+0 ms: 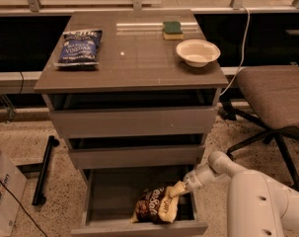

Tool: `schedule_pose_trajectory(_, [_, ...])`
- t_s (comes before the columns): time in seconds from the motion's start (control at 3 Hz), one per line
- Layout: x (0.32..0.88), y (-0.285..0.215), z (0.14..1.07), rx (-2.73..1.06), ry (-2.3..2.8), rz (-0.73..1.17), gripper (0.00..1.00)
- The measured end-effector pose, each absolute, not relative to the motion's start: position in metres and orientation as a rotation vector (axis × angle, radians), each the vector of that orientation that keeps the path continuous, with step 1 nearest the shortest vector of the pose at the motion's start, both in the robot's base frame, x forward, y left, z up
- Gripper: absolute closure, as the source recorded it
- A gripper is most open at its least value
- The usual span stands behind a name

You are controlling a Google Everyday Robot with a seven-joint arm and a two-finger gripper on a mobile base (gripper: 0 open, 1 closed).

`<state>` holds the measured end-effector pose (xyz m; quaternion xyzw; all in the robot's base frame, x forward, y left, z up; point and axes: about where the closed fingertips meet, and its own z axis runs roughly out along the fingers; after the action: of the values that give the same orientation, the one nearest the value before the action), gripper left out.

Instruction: Pick brown chip bag from bottom drawer and place on counter

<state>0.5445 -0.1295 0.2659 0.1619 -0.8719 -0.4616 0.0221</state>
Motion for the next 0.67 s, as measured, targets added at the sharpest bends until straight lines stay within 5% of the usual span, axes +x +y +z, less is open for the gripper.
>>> schedule_pose_trajectory(0.67, [0.517,-0.153,0.384,0.790,-2.811,-1.261,1.00])
